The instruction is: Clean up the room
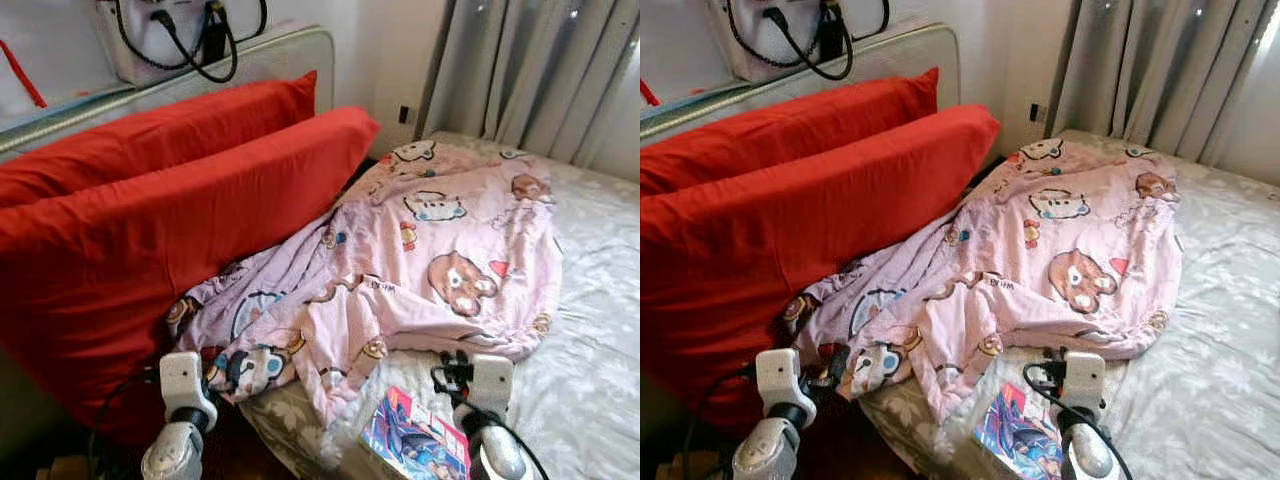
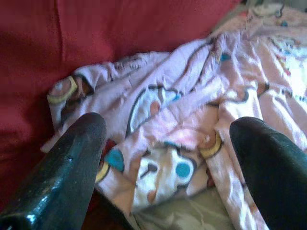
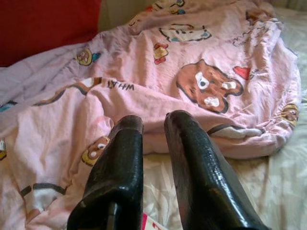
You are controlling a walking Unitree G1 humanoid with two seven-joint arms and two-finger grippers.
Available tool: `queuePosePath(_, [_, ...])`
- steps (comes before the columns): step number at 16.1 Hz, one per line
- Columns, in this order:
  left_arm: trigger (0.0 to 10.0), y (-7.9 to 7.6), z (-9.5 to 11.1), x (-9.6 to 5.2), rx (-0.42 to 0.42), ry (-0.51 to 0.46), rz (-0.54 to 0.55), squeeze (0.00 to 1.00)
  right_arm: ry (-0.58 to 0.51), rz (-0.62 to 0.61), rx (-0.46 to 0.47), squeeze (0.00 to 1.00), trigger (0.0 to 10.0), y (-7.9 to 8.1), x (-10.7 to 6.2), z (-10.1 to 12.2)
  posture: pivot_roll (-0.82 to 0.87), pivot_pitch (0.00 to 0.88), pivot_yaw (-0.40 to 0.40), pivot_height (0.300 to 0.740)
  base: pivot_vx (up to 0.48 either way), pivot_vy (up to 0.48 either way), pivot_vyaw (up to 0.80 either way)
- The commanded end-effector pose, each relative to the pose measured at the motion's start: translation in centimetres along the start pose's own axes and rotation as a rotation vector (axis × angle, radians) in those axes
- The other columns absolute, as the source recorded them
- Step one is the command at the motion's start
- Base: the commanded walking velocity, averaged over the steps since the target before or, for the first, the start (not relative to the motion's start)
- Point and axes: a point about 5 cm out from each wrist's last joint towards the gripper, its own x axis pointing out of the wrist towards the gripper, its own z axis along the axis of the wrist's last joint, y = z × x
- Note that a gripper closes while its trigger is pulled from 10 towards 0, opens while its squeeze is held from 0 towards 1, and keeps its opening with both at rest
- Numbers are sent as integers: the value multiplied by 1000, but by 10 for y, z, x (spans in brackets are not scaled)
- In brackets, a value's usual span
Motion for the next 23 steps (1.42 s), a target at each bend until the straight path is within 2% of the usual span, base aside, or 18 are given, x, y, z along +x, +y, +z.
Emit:
queuePosePath(1, [10000,-1,3,0,-9,-18,-6,0,0,1,-12,0,10000,1,-2,-2,-10,0,-9,740,0,0,0])
queuePosePath(5, [10000,-7,11,5,-7,-36,-33,0,-12,8,-7,0,10000,11,4,6,-22,0,-2,740,0,0,0])
queuePosePath(9, [10000,-13,14,6,15,-41,-74,0,-28,44,-40,0,10000,16,9,13,-13,0,-7,700,0,0,0])
queuePosePath(12, [10000,-14,21,11,17,-57,-76,0,-68,71,-40,0,10000,18,12,21,-7,0,-2,700,0,0,0])
queuePosePath(17, [10000,-15,23,9,20,-69,-75,0,-30,59,-55,0,10000,17,13,19,0,0,-7,700,0,0,0])
queuePosePath(20, [10000,-15,25,10,16,-73,-72,0,-54,85,-43,0,10000,23,14,21,3,0,-7,665,0,0,0])
queuePosePath(23, [10000,-13,25,9,17,-70,-68,0,-48,92,-46,0,10000,25,14,21,6,0,-7,665,0,0,0])
